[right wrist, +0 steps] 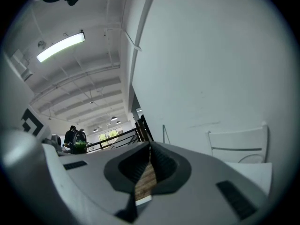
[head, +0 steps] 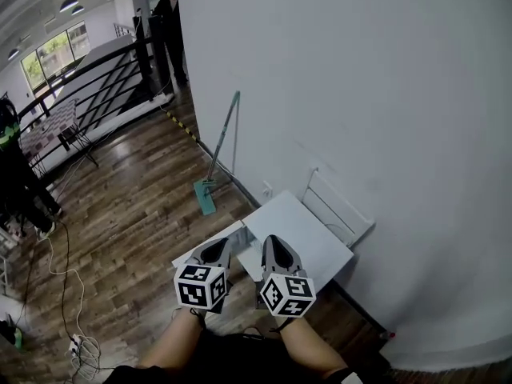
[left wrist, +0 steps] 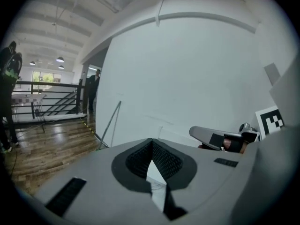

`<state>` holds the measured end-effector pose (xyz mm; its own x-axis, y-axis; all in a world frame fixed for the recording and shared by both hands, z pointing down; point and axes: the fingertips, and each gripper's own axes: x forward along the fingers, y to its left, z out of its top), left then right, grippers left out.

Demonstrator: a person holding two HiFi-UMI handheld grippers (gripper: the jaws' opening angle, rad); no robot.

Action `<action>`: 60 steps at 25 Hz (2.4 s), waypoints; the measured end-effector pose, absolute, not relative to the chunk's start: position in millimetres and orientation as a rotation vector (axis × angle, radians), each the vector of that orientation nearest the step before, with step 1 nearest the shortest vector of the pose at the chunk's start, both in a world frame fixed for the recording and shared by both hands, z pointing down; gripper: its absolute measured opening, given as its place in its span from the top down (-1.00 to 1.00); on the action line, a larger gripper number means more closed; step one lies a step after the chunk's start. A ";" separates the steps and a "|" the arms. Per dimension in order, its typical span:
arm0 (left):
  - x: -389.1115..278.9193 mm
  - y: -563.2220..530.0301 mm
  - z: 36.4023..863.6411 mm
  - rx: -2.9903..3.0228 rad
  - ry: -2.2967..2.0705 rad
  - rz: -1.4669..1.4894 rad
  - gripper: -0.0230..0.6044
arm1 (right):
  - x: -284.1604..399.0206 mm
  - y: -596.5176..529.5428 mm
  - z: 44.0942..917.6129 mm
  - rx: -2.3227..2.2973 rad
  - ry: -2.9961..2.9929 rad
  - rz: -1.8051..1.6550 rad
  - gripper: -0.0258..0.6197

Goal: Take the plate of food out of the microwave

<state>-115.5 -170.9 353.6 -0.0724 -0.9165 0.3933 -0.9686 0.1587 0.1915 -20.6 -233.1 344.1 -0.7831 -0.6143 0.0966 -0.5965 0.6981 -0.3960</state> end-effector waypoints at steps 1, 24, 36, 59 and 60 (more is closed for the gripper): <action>-116.7 -175.4 354.3 1.811 -2.001 0.164 0.94 | -21.2 -235.2 343.5 -1.044 2.844 -0.632 0.88; -164.8 -226.8 401.7 2.283 -1.224 0.202 0.94 | -52.0 -214.0 366.3 -1.950 2.314 -0.528 0.88; -132.2 -210.8 526.3 2.041 -1.037 0.141 0.94 | -49.5 -167.7 456.5 -2.101 2.457 -0.642 0.88; -70.2 -272.6 824.6 1.517 -1.184 -0.160 0.07 | 28.1 -125.6 704.4 -1.956 2.615 -0.862 0.88; -70.5 -278.8 835.1 1.480 -1.214 -0.157 0.00 | 33.5 -117.6 709.5 -1.958 2.607 -0.885 0.88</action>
<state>-70.5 -278.8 835.1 0.4545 -0.7310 0.5091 -0.5775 0.1934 0.7932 33.5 -117.6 709.5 -0.3096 -0.8204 0.4808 -0.9435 0.2023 -0.2625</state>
